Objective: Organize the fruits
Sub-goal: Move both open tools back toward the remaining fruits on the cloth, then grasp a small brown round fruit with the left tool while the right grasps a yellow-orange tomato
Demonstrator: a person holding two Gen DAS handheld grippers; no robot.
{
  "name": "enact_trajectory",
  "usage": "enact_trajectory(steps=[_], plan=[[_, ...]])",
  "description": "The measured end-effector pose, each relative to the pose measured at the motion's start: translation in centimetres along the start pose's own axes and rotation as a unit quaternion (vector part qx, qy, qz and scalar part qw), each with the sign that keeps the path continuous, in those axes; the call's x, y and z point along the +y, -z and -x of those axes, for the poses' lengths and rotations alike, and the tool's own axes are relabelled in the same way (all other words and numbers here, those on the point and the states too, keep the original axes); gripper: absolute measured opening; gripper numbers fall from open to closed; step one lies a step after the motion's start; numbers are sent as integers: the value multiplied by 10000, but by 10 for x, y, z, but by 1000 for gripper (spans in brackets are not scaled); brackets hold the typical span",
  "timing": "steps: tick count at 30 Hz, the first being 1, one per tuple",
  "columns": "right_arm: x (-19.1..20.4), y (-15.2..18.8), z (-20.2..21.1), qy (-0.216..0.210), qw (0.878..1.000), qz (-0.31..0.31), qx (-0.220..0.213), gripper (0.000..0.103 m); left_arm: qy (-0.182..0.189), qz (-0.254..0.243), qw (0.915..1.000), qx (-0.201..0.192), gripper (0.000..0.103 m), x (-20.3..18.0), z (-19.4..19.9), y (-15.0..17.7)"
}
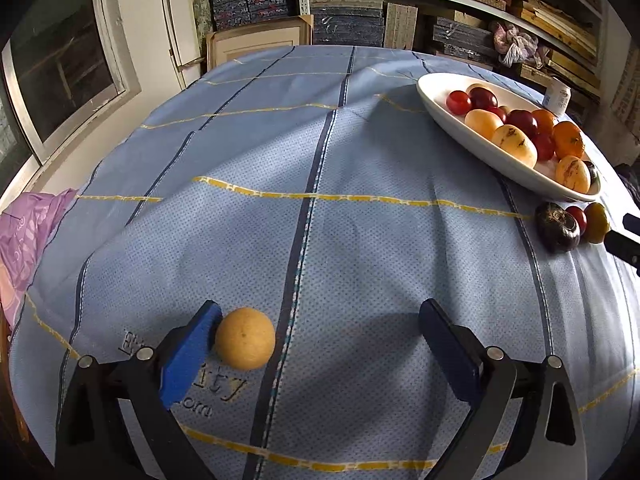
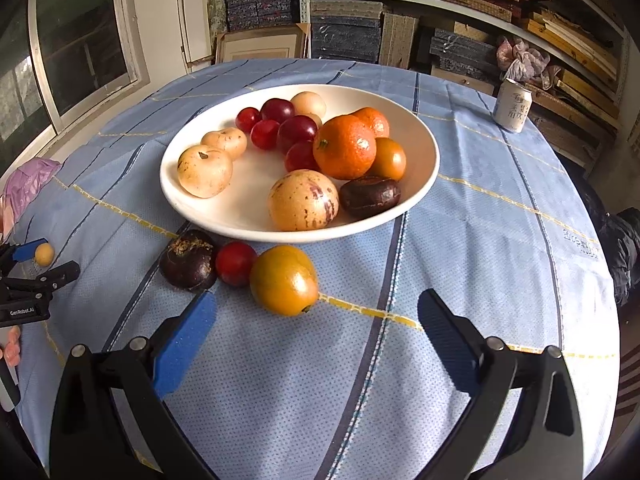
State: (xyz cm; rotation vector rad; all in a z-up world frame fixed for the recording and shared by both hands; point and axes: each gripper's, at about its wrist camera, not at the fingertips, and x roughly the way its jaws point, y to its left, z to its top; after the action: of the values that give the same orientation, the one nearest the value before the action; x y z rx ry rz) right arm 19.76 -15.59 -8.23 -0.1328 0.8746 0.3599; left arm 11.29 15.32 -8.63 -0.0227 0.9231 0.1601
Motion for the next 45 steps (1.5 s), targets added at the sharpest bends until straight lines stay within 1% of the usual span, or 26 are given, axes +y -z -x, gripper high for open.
enact_trajectory(steps=[3, 9, 15, 21, 28, 33, 36, 41, 45], plan=[[2, 1, 2, 10, 10000, 47, -65, 99, 120, 195, 9997, 62, 99, 5, -2, -1], [0, 4, -1, 127, 9999, -51, -51, 99, -7, 340, 9994, 65, 100, -8, -2, -3], [5, 6, -5, 456, 9990, -25, -27, 99, -8, 343, 9994, 63, 100, -26, -5, -8], [6, 10, -12, 507, 9986, -92, 113, 99, 174, 86, 9998, 55, 100, -52, -9, -13], [7, 12, -13, 529, 9984, -127, 125, 99, 368, -179, 9991, 47, 100, -74, -16, -22], [5, 11, -13, 552, 9982, -181, 138, 99, 455, -305, 9985, 42, 100, -88, -20, -26], [4, 11, -14, 564, 9981, -196, 121, 99, 439, -375, 9983, 19, 100, -95, -22, -30], [4, 10, -18, 395, 9987, -238, 206, 99, 489, -473, 9977, 7, 100, -100, -28, -36], [5, 7, -26, 298, 9986, -298, 317, 99, 634, -515, 9967, 39, 100, -98, -33, -42]])
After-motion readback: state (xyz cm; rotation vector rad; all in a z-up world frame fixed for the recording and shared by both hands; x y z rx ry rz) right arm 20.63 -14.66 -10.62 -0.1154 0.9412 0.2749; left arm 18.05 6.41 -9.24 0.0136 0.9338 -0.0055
